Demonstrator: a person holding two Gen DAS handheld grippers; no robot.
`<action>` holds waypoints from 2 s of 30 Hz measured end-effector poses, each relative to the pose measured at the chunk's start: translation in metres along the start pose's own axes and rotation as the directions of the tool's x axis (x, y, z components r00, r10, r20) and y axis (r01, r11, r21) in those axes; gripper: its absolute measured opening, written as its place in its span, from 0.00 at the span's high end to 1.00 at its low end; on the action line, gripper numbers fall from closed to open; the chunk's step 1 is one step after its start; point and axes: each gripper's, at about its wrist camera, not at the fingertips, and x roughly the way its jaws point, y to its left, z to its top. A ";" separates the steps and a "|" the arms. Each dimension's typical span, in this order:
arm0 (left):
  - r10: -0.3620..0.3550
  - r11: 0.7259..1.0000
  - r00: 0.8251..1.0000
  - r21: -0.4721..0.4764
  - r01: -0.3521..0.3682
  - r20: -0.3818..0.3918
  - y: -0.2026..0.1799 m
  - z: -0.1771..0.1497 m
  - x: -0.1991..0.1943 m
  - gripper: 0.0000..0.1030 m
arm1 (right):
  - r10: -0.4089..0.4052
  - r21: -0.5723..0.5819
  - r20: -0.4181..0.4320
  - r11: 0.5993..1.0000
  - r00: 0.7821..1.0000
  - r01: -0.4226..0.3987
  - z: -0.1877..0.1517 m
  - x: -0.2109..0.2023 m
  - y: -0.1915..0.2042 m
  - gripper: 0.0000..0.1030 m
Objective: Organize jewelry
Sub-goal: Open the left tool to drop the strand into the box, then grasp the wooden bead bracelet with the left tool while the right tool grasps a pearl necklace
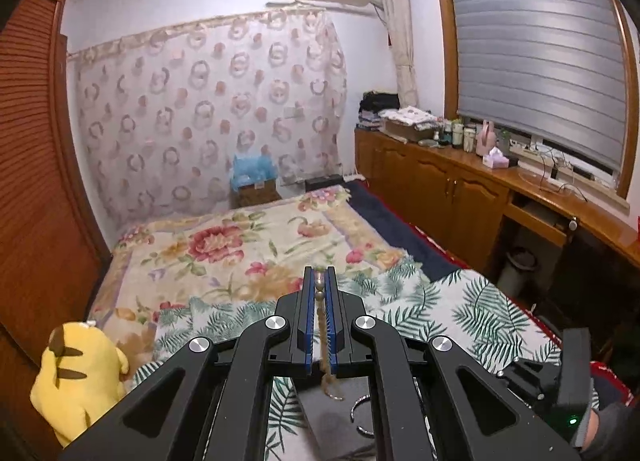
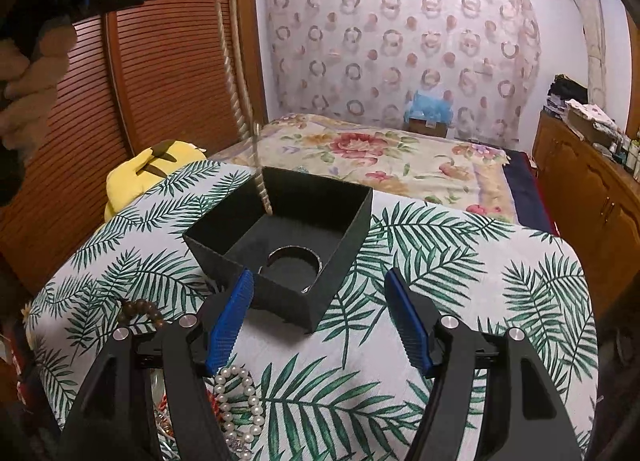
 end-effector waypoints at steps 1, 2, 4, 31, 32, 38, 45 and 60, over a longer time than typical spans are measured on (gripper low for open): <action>0.000 1.000 1.000 0.000 0.000 -0.014 -0.001 -0.005 0.005 0.96 | 0.002 0.004 0.000 1.000 1.000 -0.002 -0.002 -0.001 0.000 0.32; -0.003 1.000 1.000 -0.001 0.003 -0.028 0.000 -0.009 0.008 0.94 | 0.002 0.006 -0.001 1.000 1.000 -0.002 -0.004 -0.002 0.002 0.32; -0.013 1.000 0.999 -0.006 0.013 -0.043 0.000 -0.018 0.011 0.86 | 0.004 0.014 -0.007 1.000 1.000 -0.004 -0.008 -0.004 0.002 0.32; 0.005 0.995 0.988 -0.093 -0.019 -0.152 0.020 -0.185 -0.055 0.15 | 0.069 0.027 -0.135 0.997 0.988 -0.066 -0.090 -0.046 0.041 0.79; 0.003 0.995 0.987 -0.100 -0.019 -0.163 0.020 -0.190 -0.054 0.15 | 0.066 0.024 -0.146 0.998 0.987 -0.063 -0.092 -0.044 0.041 0.80; 0.011 0.992 0.973 -0.119 -0.040 -0.231 0.025 -0.218 -0.043 0.14 | 0.031 0.017 -0.194 0.999 0.980 -0.028 -0.093 -0.032 0.039 0.85; 0.021 0.989 0.958 -0.137 -0.063 -0.287 0.034 -0.240 -0.036 0.14 | -0.019 -0.019 -0.221 1.000 0.975 0.015 -0.089 -0.024 0.042 0.85; -0.070 0.984 0.933 -0.177 0.007 -0.353 0.037 -0.247 -0.015 0.39 | -0.024 -0.004 -0.196 1.000 0.980 0.023 -0.083 -0.030 0.024 0.85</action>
